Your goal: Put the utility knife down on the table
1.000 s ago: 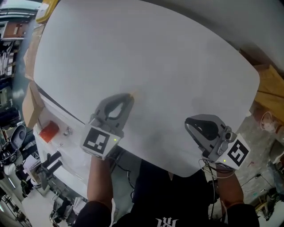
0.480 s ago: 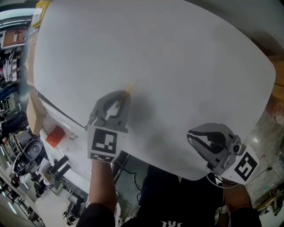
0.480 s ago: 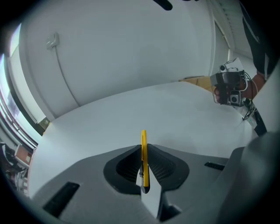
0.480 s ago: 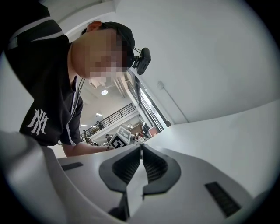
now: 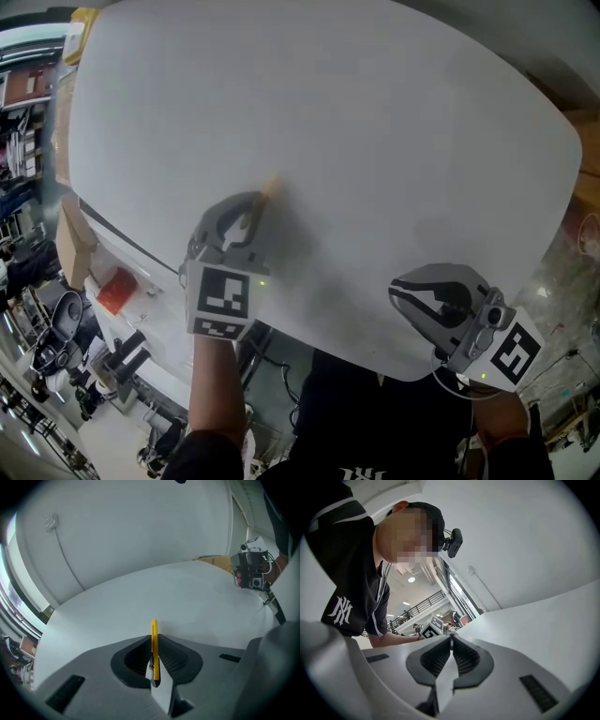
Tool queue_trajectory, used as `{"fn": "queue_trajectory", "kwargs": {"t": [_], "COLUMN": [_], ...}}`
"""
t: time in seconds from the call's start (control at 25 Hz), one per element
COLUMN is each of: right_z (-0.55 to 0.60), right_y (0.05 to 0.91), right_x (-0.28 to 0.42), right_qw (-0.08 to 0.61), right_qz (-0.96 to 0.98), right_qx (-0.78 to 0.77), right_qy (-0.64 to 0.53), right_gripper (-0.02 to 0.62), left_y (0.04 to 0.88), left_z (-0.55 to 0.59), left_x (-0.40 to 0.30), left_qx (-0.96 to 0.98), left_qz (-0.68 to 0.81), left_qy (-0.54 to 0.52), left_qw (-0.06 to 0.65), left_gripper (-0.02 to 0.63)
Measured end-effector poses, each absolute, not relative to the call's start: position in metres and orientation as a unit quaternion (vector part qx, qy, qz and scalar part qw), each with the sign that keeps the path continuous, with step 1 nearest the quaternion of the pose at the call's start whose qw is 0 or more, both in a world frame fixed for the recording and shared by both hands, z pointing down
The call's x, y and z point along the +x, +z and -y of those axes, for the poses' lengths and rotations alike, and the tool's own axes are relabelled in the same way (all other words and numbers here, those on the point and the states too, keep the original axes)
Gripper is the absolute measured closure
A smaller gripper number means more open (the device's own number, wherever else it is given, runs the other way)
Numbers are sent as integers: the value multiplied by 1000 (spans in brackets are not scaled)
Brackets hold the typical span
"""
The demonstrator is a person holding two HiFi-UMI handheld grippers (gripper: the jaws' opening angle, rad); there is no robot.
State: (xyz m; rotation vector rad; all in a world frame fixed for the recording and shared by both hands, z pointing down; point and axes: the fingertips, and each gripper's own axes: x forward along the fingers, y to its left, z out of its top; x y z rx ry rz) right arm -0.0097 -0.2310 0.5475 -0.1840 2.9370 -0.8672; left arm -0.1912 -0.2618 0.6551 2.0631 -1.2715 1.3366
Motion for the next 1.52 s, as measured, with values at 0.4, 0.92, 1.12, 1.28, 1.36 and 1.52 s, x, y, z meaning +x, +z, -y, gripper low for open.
{"fn": "queue_trajectory", "kwargs": {"t": [0.4,0.92,1.12,1.28,1.36,1.52], "right_z": [226,231,215,182,170,145], "right_y": [547,554,492,406,366,309], "right_x": [-7,-3,-10,-12,-6,17], "right_qw": [40,15,-6,13,31,85], "right_qz": [-959,-948,-955,-961,-959,-948], "right_qx": [-55,-136,-169,-191,-219,-260], "right_qy": [-275,-289,-242,-199,-177,-166], "right_gripper": [589,589,591,591,591,589], "left_y": [662,614,557,475,430,374], "left_z": [259,248,227,195,183,151], "left_x": [-187,-179,-179,-170,-162,-145], "left_qx": [732,808,864,890,902,927], "left_qz": [446,468,439,396,371,321], "left_qy": [479,291,137,16,-28,-18], "left_qw": [189,207,205,227,220,192], "left_gripper": [563,575,594,600,600,600]}}
